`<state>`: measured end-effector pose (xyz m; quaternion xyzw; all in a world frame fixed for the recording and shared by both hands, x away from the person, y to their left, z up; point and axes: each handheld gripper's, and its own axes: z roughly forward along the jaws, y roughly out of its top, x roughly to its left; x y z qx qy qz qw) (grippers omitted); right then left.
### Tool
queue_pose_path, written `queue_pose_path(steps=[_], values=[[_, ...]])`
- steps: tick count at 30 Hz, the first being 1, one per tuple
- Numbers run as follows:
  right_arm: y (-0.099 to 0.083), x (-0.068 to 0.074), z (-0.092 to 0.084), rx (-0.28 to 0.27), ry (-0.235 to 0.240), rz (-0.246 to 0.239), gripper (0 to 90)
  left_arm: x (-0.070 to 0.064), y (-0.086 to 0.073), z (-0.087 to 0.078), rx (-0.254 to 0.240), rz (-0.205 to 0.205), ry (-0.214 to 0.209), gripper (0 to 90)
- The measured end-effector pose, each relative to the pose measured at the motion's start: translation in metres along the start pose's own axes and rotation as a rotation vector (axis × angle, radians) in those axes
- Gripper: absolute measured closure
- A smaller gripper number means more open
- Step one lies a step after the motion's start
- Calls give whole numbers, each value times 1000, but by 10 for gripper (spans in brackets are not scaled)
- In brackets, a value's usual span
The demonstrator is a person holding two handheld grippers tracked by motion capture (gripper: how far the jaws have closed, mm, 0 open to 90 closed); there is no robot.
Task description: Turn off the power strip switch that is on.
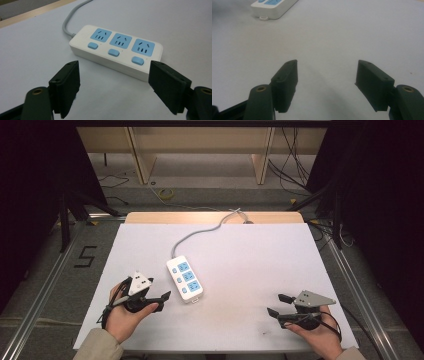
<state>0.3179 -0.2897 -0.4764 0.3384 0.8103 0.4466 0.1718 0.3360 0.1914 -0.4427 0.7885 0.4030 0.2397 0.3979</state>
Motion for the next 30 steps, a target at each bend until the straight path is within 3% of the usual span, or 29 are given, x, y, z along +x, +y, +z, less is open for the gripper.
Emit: queue_pose_path(steps=[19,30], values=[[0,0,0,2,9,-2,348,13,-33,-12,32,-36,58,234],[0,0,1,3,7,-2,348,16,-39,-7,55,-46,73,218]])
